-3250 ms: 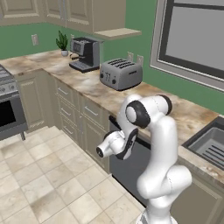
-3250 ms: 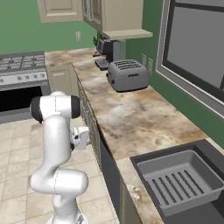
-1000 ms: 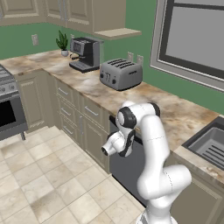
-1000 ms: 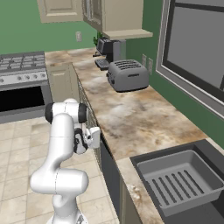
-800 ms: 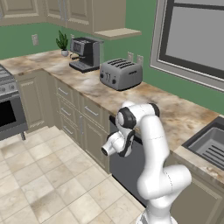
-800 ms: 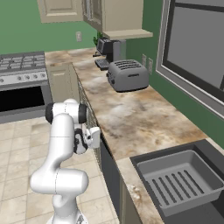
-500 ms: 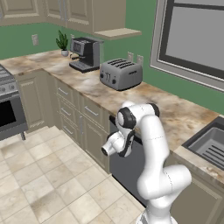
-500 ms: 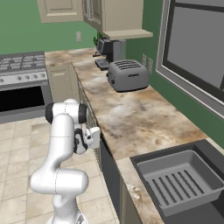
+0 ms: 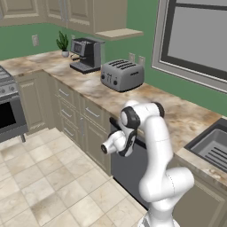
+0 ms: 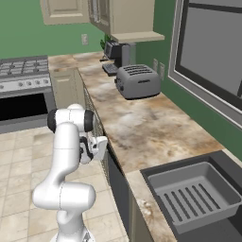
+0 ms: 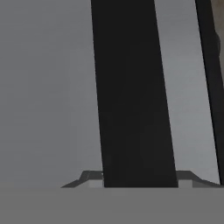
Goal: Open the dishwasher door and pull out the top rack.
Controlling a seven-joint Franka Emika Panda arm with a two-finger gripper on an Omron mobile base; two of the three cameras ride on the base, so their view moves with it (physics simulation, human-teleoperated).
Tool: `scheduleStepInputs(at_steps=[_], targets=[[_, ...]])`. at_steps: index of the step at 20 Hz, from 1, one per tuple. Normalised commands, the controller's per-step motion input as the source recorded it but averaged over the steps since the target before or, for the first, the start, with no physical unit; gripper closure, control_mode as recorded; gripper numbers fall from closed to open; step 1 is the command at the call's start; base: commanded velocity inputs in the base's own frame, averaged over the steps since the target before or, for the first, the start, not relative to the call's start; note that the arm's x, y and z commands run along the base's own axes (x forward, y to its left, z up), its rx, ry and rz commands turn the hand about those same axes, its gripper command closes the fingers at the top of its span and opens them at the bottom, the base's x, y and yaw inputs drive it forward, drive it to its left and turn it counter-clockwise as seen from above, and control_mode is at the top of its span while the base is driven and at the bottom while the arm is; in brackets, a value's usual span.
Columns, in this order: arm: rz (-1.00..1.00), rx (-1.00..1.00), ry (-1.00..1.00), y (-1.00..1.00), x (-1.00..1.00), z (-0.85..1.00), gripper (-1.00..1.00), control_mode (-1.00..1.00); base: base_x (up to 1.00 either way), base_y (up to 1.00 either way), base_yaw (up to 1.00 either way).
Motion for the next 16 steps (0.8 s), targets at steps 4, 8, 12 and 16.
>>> scheduleStepInputs(at_steps=[4,8,12,16], targets=[[0.0,0.12,0.09,0.54,-0.3,-0.45,1.0,-1.0,0.0,0.0,0.0],[0.0,0.08,0.09,0.69,-0.24,-0.52,1.0,-1.0,0.0,0.0,0.0],[0.0,0.06,0.07,0.79,-0.21,-0.59,1.0,-1.0,0.0,0.0,0.0],[0.0,0.01,0.02,0.89,-0.29,-0.63,1.0,-1.0,0.0,0.0,0.0]])
